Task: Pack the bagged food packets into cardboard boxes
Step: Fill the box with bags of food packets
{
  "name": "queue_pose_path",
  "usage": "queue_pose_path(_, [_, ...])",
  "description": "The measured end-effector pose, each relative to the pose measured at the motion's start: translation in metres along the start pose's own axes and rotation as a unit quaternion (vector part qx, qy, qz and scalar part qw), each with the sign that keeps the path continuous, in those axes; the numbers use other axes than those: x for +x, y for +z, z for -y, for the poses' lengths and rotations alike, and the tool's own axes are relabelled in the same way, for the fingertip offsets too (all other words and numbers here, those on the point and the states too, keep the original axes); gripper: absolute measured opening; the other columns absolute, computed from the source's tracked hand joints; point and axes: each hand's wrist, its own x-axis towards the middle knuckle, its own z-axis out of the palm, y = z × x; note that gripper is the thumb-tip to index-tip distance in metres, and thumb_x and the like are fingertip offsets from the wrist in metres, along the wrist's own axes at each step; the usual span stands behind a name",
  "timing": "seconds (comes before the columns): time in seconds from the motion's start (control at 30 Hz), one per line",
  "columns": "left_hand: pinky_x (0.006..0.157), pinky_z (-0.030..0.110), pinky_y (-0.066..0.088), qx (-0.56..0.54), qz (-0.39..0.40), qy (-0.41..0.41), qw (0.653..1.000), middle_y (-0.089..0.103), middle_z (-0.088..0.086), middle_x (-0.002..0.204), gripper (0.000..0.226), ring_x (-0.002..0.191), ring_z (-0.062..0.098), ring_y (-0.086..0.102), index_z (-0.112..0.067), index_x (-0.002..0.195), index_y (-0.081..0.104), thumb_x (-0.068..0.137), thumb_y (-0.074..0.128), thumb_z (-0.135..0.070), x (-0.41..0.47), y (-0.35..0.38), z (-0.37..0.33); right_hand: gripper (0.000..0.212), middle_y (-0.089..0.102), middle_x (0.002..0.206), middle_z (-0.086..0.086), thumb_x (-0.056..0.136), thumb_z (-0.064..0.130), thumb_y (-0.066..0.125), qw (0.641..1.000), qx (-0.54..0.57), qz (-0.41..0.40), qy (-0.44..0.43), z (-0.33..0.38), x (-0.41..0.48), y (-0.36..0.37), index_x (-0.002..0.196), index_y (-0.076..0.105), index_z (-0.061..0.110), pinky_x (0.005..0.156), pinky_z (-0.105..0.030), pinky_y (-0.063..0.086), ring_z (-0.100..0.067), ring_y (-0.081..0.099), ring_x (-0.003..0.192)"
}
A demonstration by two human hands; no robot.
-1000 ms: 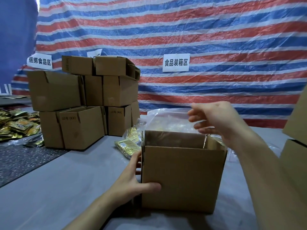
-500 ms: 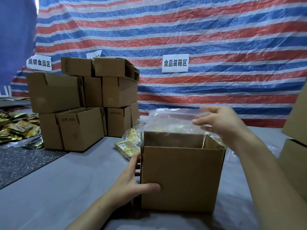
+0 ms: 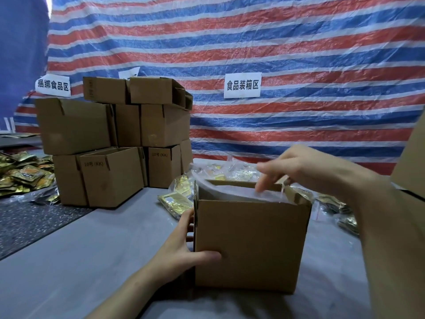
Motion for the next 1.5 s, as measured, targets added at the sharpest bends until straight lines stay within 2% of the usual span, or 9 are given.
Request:
queue_pose_path(0.1, [0.092,0.033,0.058,0.003,0.003,-0.003,1.0,0.067,-0.005,0.127,0.1,0.117,0.016,0.067,-0.055,0.134,0.046,0.05,0.099,-0.054,0.001,-0.001,0.002,0.038,0.071,0.101,0.018,0.103,0.042,0.05,0.993,-0.015,-0.1,-0.059,0.018,0.007,0.014,0.087,0.081,0.027,0.08,-0.022,0.044,0.001,0.063,0.093])
queue_pose_path(0.2, [0.098,0.043,0.057,0.011,-0.001,-0.007,1.0,0.066,-0.004,0.129,0.097,0.12,0.019,0.065,-0.06,0.132,0.046,0.05,0.098,-0.055,0.001,-0.003,0.005,0.045,0.071,0.097,0.015,0.107,0.044,0.038,0.998,0.004,0.008,-0.057,0.035,0.009,0.035,0.101,0.078,0.024,0.076,-0.017,0.042,0.001,0.065,0.087])
queue_pose_path(0.33, [0.1,0.047,0.055,0.023,-0.004,-0.007,1.0,0.065,-0.005,0.13,0.1,0.12,0.017,0.063,-0.061,0.133,0.043,0.049,0.097,-0.059,0.002,-0.003,0.005,0.073,0.053,0.147,0.001,0.101,0.067,0.013,0.992,-0.065,0.086,0.063,0.038,0.014,0.055,0.135,0.062,0.026,0.113,-0.035,0.029,-0.016,0.047,0.135])
queue_pose_path(0.47, [0.1,0.05,0.054,0.013,0.005,-0.014,1.0,0.065,-0.003,0.132,0.102,0.122,0.022,0.063,-0.058,0.137,0.042,0.051,0.098,-0.055,0.003,-0.001,0.005,0.087,0.031,0.164,-0.003,0.092,0.078,0.005,0.987,-0.054,0.074,0.133,0.039,0.015,0.058,0.151,0.044,0.028,0.121,-0.044,0.01,-0.024,0.023,0.152])
queue_pose_path(1.1, [0.098,0.046,0.056,0.021,0.008,-0.002,1.0,0.066,-0.001,0.129,0.109,0.119,0.021,0.065,-0.046,0.144,0.038,0.053,0.098,-0.046,0.001,0.0,0.0,0.086,0.023,0.166,-0.002,0.093,0.078,0.006,0.982,-0.064,0.075,0.163,0.034,0.022,0.065,0.156,0.034,0.028,0.123,-0.045,0.008,-0.024,0.018,0.154])
queue_pose_path(1.2, [0.099,0.049,0.055,0.017,0.008,-0.004,1.0,0.066,-0.001,0.13,0.108,0.12,0.022,0.064,-0.047,0.144,0.039,0.054,0.098,-0.047,0.001,0.0,0.001,0.087,0.05,0.15,0.002,0.092,0.078,0.008,0.986,-0.046,0.07,0.145,0.033,0.019,0.052,0.126,0.066,0.024,0.117,-0.044,0.024,-0.021,0.044,0.14])
queue_pose_path(1.3, [0.1,0.047,0.055,0.022,0.009,-0.006,1.0,0.065,-0.007,0.13,0.106,0.121,0.018,0.063,-0.051,0.142,0.038,0.054,0.097,-0.052,0.001,-0.001,0.0,0.084,0.072,0.111,0.005,0.093,0.076,0.012,0.99,-0.039,0.003,0.132,0.031,0.018,0.039,0.087,0.075,0.02,0.091,-0.035,0.049,-0.015,0.067,0.101])
queue_pose_path(1.37, [0.101,0.043,0.055,0.033,0.013,-0.008,0.999,0.064,-0.014,0.129,0.109,0.121,0.013,0.063,-0.055,0.141,0.035,0.051,0.095,-0.06,0.0,0.0,-0.003,0.08,0.073,0.109,0.003,0.093,0.076,0.015,0.988,-0.053,0.005,0.148,0.026,0.018,0.039,0.096,0.074,0.022,0.093,-0.035,0.049,-0.015,0.067,0.099])
queue_pose_path(1.5, [0.1,0.043,0.056,0.023,0.007,-0.018,1.0,0.065,-0.008,0.13,0.105,0.118,0.014,0.065,-0.056,0.139,0.035,0.053,0.095,-0.052,-0.001,0.001,-0.005,0.085,0.045,0.155,-0.002,0.091,0.08,0.014,0.969,-0.126,0.057,0.206,0.018,0.022,0.054,0.146,0.051,0.026,0.118,-0.045,0.027,-0.026,0.041,0.144])
